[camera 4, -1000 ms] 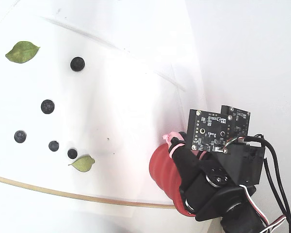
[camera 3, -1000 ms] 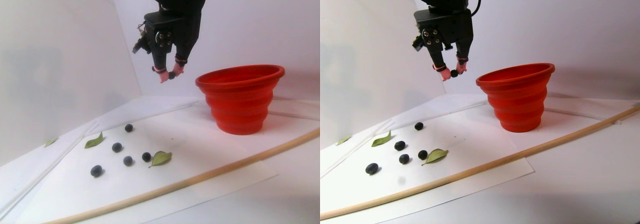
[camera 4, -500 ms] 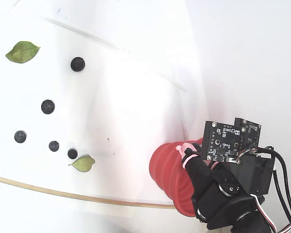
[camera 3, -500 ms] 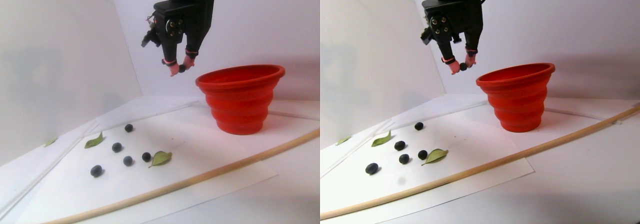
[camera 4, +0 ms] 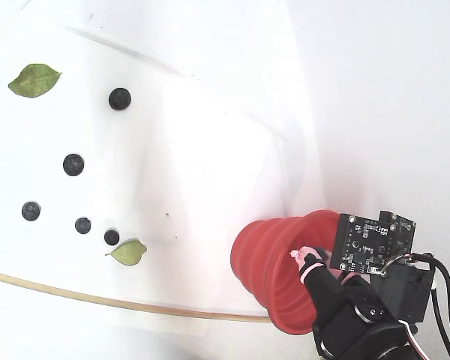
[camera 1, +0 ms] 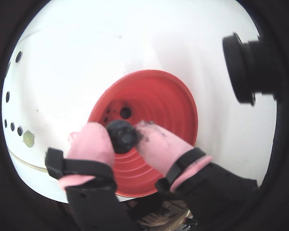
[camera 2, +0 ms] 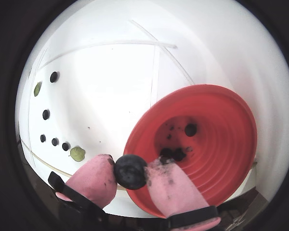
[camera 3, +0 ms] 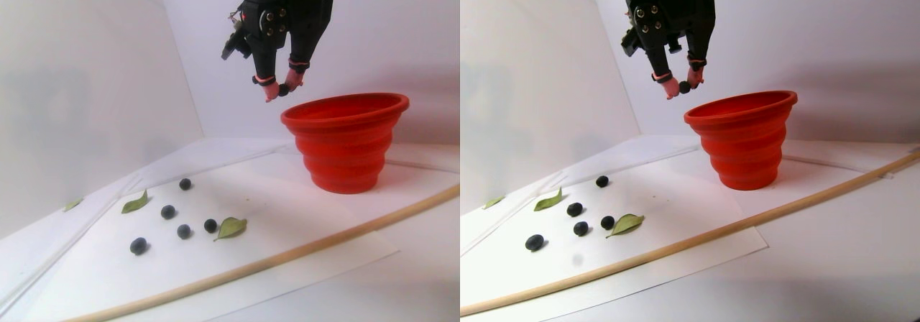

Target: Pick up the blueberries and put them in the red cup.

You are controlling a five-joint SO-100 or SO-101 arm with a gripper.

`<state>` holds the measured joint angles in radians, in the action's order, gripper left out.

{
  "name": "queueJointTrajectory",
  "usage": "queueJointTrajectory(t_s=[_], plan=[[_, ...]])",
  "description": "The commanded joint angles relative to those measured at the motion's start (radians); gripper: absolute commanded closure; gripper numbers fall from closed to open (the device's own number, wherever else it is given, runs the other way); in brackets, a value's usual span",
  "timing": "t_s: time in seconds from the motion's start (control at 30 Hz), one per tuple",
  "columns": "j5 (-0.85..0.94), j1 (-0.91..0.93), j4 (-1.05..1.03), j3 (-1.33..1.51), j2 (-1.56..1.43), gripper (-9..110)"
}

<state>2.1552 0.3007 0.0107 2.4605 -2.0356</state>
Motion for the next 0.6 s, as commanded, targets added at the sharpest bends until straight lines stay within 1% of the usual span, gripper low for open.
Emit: queueJointTrajectory(t_s=[0.0, 0.43, 0.57], plan=[[0.015, 0.017, -0.005, -0.009, -0.091, 91], [0.025, 0.098, -0.021, 0.012, -0.097, 91], [0.029, 0.110, -0.021, 0.014, -0.086, 87]])
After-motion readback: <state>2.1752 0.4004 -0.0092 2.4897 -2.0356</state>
